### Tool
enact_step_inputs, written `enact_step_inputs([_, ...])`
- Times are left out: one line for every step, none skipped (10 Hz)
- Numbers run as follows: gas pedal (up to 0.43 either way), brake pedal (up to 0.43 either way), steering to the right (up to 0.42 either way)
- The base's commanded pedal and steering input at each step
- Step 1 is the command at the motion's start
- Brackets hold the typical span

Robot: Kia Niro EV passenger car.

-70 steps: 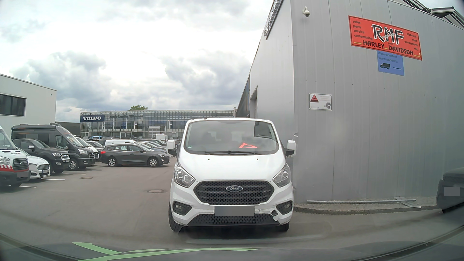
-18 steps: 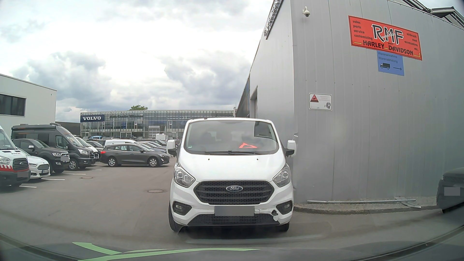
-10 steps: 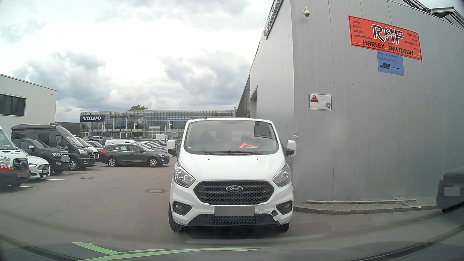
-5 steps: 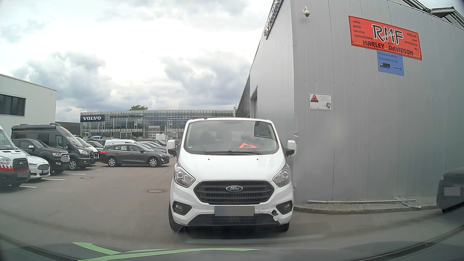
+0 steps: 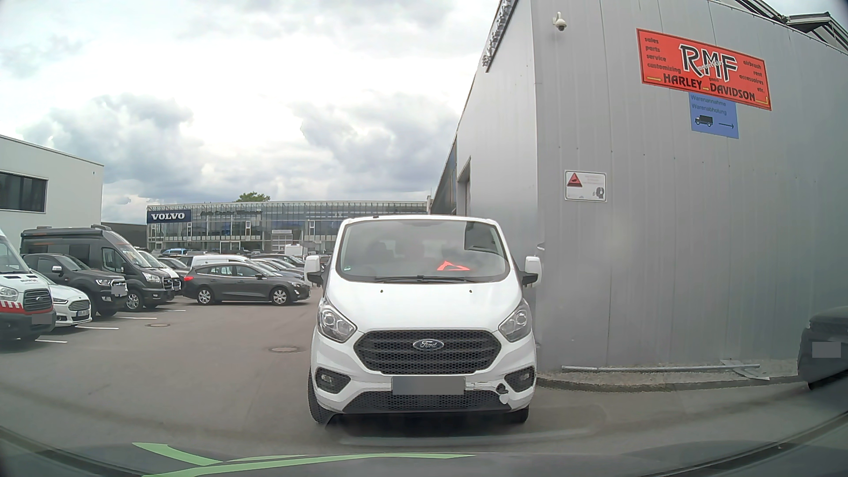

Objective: Follow the waypoints while adhering to traffic rules and regulations

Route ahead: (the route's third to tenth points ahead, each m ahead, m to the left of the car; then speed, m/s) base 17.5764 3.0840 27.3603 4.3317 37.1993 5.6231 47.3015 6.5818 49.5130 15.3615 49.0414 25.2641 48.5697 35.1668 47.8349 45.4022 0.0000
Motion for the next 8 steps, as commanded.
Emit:
enact_step_inputs([0.0, 0.463, -0.462])
enact_step_inputs([0.0, 0.457, -0.462])
enact_step_inputs([0.0, 0.463, -0.462])
enact_step_inputs([0.0, 0.463, -0.462])
enact_step_inputs([0.0, 0.463, -0.462])
enact_step_inputs([0.0, 0.463, -0.462])
enact_step_inputs([0.0, 0.463, -0.462])
enact_step_inputs([0.0, 0.463, -0.462])
